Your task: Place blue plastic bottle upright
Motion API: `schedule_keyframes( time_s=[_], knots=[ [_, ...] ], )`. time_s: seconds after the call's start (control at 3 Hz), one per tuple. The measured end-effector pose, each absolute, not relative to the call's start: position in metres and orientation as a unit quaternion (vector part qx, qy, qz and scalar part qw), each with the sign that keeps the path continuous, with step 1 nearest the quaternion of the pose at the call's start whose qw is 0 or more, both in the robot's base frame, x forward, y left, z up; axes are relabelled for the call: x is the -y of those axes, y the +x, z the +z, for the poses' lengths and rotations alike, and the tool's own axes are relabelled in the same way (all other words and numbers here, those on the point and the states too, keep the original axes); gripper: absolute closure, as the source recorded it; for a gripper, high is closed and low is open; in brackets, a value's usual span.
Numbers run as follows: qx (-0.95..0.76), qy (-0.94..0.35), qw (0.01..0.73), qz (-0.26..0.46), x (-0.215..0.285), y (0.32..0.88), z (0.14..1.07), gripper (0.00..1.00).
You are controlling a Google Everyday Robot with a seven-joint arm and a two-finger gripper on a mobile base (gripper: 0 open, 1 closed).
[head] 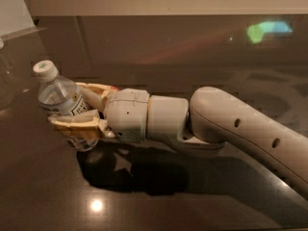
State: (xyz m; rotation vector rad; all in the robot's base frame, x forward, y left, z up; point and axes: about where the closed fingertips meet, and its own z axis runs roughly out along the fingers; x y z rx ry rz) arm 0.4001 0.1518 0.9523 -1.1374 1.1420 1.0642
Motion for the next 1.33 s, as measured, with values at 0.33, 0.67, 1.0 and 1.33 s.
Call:
schedule_keyframes(
  time_s=[0.33, 0.67, 1.0, 1.33],
  knots=[
    [-0.487, -0.475, 0.574, 0.456, -0.147, 0.402, 0.947, 0.82],
    [-0.486, -0.469, 0.579, 0.457, -0.144, 0.403, 0.943, 0.60],
    [-0.485, -0.464, 0.584, 0.457, -0.141, 0.403, 0.940, 0.36],
    [-0.486, -0.460, 0.586, 0.457, -0.140, 0.404, 0.936, 0.13]
  ],
)
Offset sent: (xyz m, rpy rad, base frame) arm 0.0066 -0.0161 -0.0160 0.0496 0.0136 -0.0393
